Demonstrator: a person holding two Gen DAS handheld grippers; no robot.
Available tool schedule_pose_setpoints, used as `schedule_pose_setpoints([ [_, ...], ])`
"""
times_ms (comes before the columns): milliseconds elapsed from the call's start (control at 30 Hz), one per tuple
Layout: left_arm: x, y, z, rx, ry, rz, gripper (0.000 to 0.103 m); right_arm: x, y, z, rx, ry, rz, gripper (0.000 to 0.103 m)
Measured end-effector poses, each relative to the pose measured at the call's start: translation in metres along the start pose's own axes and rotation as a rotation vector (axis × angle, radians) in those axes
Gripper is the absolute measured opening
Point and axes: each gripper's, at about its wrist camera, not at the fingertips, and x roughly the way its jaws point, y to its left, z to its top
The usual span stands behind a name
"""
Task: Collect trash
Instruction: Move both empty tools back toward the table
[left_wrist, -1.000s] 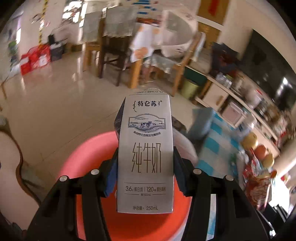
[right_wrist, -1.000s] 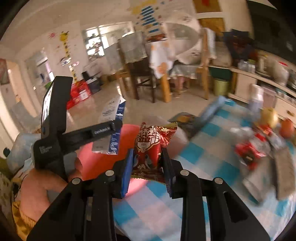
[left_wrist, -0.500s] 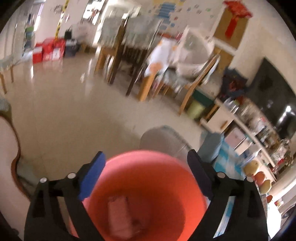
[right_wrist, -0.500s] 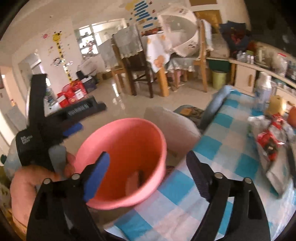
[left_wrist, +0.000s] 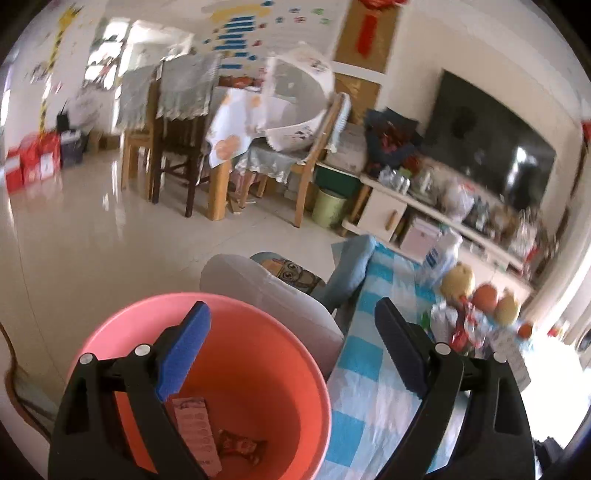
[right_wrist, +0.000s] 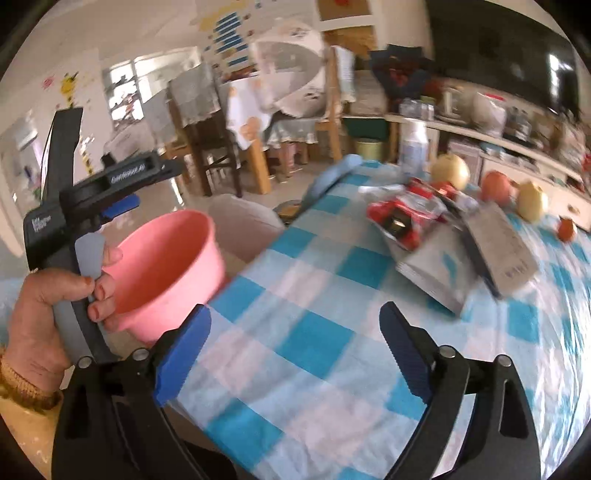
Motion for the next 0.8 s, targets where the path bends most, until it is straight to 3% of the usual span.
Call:
schedule_pose_setpoints([
  [133, -0.004, -0.021, -0.013, 0.096, -0.01, 0.007, 0.091, -0.014, -0.016, -0.006, 0.031, -0.025, -0.014, 0.095],
  [400, -0.025, -0.062, -0.049, 0.197, -0.058, -0.011, 0.091, -0.03, -0.025, -0.018, -0.043, -0.055, -0.061, 0.096],
  [533, -0.032, -0.074, -0.069, 0.213, -0.02, -0.034, 0.091, -0.04, -0.033, -0.021, -0.05, -0.081, -0.059, 0.096],
  [800, -0.05, -0.101, -0.081, 0.29, -0.018, -0.051, 0.091, -0.051, -0.063, -0.023, -0.02, -0.105, -0.094, 0.096],
])
